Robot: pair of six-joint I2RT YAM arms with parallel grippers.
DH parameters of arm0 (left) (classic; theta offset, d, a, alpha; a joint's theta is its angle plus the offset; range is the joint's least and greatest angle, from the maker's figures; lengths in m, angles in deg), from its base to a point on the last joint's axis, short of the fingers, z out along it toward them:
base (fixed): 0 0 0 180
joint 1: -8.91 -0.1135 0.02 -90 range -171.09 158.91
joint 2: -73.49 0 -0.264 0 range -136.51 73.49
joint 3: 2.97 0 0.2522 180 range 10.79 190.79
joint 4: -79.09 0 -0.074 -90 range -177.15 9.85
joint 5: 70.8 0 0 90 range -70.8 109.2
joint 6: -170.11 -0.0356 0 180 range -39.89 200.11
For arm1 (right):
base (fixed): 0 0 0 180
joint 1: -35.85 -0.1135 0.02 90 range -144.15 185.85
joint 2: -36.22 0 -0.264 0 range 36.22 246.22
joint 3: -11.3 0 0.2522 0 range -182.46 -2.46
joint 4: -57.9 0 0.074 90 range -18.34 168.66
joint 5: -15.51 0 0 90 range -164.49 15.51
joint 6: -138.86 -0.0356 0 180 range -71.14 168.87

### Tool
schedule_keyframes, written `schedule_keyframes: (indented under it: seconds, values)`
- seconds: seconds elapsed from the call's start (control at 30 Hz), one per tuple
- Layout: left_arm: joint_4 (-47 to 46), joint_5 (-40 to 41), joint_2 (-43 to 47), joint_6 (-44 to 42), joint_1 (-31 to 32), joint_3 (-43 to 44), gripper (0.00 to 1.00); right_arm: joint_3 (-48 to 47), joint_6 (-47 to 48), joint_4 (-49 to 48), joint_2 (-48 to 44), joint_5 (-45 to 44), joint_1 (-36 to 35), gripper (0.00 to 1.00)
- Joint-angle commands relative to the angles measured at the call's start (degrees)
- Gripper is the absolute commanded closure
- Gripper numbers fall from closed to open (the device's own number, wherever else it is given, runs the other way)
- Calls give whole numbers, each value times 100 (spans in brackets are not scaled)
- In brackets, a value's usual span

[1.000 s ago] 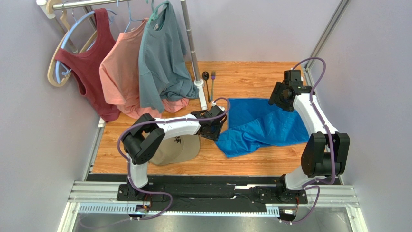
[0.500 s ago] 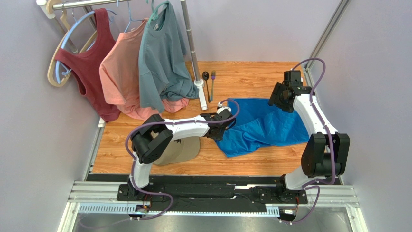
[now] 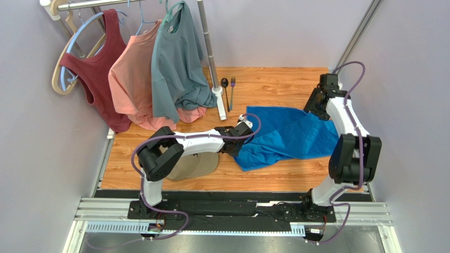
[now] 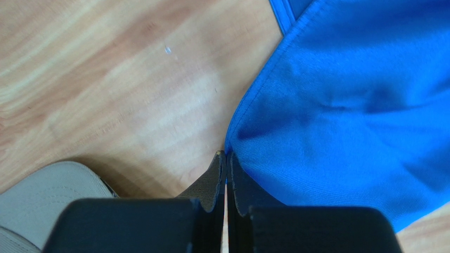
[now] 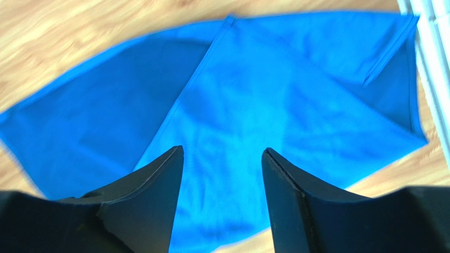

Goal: Fold the napkin into a case and place the utensils inside
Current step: Pick up the crumpled napkin from the center of the board.

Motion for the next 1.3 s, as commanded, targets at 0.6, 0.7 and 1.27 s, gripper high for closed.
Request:
schedule_keyframes:
  seconds: [0.6, 0.7, 1.27]
  values:
    - [47, -1587, 453, -421, -22, -234, 100, -2500, 386, 91, 2972, -568, 35, 61]
    - [74, -1595, 453, -412, -22, -216, 100, -2500, 421, 101, 3121, -534, 35, 59]
    - [109, -1605, 549, -368, -22, -225, 100, -2298, 412, -154, 3333, -595, 35, 63]
